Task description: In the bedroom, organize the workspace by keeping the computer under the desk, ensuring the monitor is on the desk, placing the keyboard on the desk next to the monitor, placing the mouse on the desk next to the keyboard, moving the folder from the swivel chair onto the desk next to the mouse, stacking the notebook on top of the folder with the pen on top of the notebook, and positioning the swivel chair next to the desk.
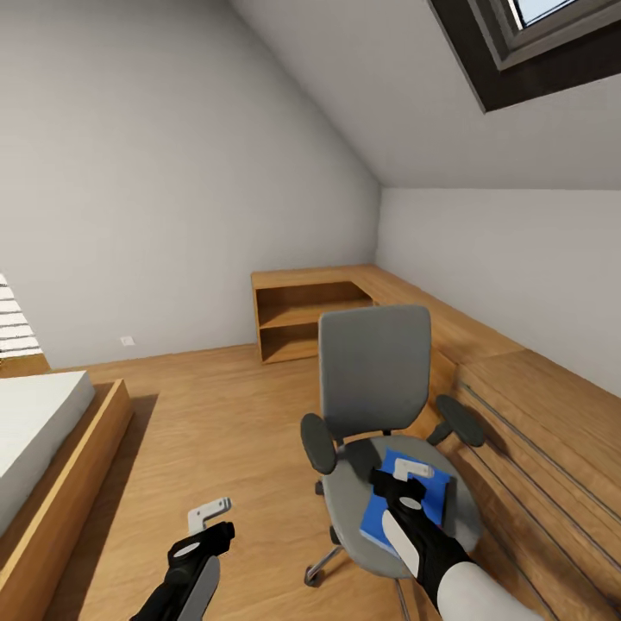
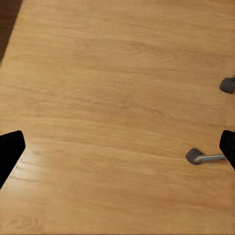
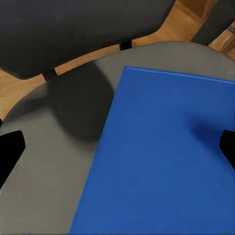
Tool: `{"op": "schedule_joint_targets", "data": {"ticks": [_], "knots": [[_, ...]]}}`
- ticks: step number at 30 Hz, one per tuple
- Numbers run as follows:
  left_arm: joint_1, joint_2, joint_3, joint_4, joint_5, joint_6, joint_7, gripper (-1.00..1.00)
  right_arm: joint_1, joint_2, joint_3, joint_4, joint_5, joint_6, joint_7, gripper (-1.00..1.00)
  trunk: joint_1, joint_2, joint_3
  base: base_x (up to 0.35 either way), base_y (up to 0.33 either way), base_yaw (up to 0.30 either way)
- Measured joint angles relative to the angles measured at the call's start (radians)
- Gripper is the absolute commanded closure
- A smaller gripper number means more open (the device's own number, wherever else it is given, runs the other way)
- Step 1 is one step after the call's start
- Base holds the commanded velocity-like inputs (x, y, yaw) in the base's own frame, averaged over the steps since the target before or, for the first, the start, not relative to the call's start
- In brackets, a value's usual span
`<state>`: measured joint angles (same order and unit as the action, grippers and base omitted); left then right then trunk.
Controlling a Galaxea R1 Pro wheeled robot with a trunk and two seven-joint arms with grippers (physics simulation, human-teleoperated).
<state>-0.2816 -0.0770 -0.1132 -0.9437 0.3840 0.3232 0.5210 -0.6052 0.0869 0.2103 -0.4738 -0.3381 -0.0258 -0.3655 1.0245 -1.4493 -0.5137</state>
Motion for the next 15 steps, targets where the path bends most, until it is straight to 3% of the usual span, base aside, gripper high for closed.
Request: {"op": "schedule_joint_targets", "data": {"ticks": [8,15], "knots": [[0.000,-0.001,-0.001,0.002,-0.003,0.001,-0.002,-1.00,0.000,-0.007,0.000,0.002,0.016,-0.001,0.000,-1.00,0.000,0.000,-0.001,0.259,0.000,0.019],[0.000,0.000,0.000,-0.035,-0.003,0.000,0.000,-1.00,0.001,-0.004,0.001,0.030,0.124,0.000,-0.002,-1.00,0.008,-0.014,-0.007,0.033,0.000,0.000]]}}
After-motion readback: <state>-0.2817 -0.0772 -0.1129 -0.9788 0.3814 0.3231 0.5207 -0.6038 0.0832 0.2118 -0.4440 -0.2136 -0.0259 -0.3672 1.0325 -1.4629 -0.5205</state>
